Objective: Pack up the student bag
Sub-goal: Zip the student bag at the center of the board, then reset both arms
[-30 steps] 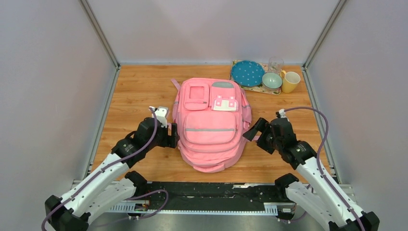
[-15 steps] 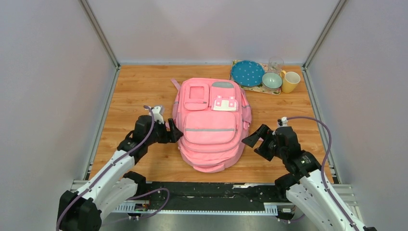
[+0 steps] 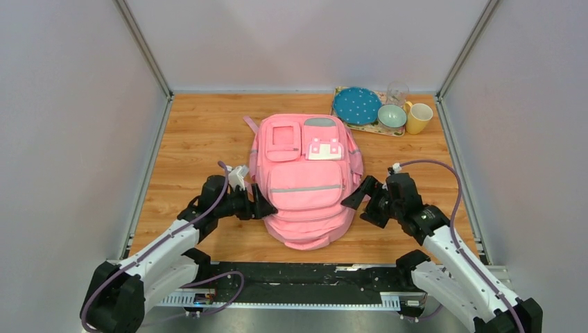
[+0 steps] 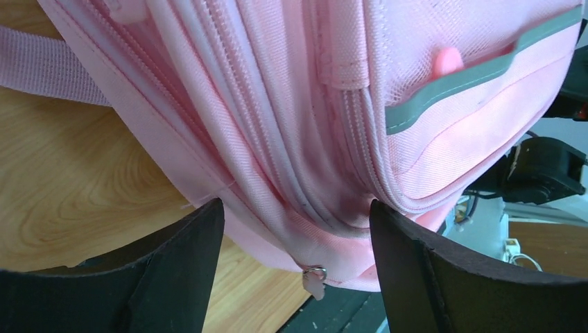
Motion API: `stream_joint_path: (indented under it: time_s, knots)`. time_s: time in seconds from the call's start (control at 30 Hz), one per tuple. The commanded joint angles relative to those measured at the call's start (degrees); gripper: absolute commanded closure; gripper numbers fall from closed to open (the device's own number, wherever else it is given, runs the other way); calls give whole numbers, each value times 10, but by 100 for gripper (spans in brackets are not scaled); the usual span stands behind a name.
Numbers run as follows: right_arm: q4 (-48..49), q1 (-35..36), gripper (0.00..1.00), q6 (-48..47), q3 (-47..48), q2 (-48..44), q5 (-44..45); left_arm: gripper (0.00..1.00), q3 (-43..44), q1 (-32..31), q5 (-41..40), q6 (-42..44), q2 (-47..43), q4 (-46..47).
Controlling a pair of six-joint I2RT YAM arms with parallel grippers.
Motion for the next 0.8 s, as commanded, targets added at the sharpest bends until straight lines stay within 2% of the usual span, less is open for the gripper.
stream_joint_path:
  time_s: [0.0,0.03,0.13,0.3,0.4,0.43,0.5,0.53,0.67,0.77]
  knots:
    - [-51,3,10,-104,108,37,65,16,88,-4,-47,53,-20,-123]
    - [-70,3,10,-122,157,44,86,16,110,-4,-113,61,-24,-186]
    - [-113,3,9,-159,205,67,185,16,141,-3,-202,106,-39,-272]
    - [-136,-20,5,-196,226,128,248,14,159,16,-247,166,-66,-307]
    - [-150,-47,5,-200,240,161,228,13,173,57,-278,200,-61,-331]
    - [-151,-52,5,-202,241,165,223,12,177,101,-266,208,-57,-337]
    - [-147,-62,4,-204,243,167,225,12,182,149,-243,215,-42,-336]
    - [-146,-64,3,-207,241,166,228,12,183,203,-203,215,-36,-334]
    - [-124,-74,1,-218,231,143,251,12,188,330,-87,207,0,-342]
    - [-80,-74,1,-240,201,106,284,12,184,341,-84,214,-16,-346]
